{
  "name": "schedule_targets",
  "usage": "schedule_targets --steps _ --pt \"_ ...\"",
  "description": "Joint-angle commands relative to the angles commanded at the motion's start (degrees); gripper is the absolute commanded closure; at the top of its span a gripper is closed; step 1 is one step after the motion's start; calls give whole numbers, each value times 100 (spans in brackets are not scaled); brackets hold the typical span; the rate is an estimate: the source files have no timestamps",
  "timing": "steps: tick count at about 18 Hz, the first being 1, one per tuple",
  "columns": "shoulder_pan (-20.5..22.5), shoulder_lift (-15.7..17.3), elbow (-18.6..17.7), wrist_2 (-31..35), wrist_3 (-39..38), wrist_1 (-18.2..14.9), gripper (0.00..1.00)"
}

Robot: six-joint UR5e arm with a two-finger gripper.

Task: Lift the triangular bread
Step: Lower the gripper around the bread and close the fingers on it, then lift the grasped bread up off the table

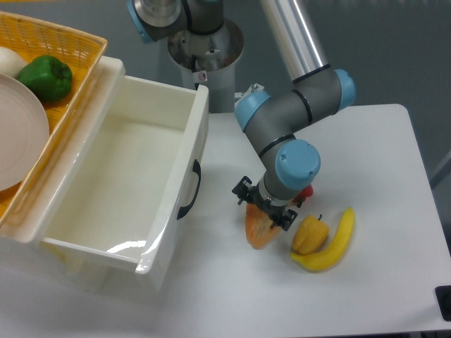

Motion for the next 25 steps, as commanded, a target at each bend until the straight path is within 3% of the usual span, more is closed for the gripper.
schedule_targets --steps 7,8,12,14,20,23,25 --pt "-18 -44 17 45 -17 0 3" --pt "-18 -44 35 45 -26 -9 10" --pt "-18 -53 70 45 -44 -35 66" --pt "-18 -53 79 45 -35 -35 83" --pt "-9 -36 280 62 -35 -87 98" --pt "9 17 456 63 -9 -114 98" --pt "17 122 640 54 26 -420 98"
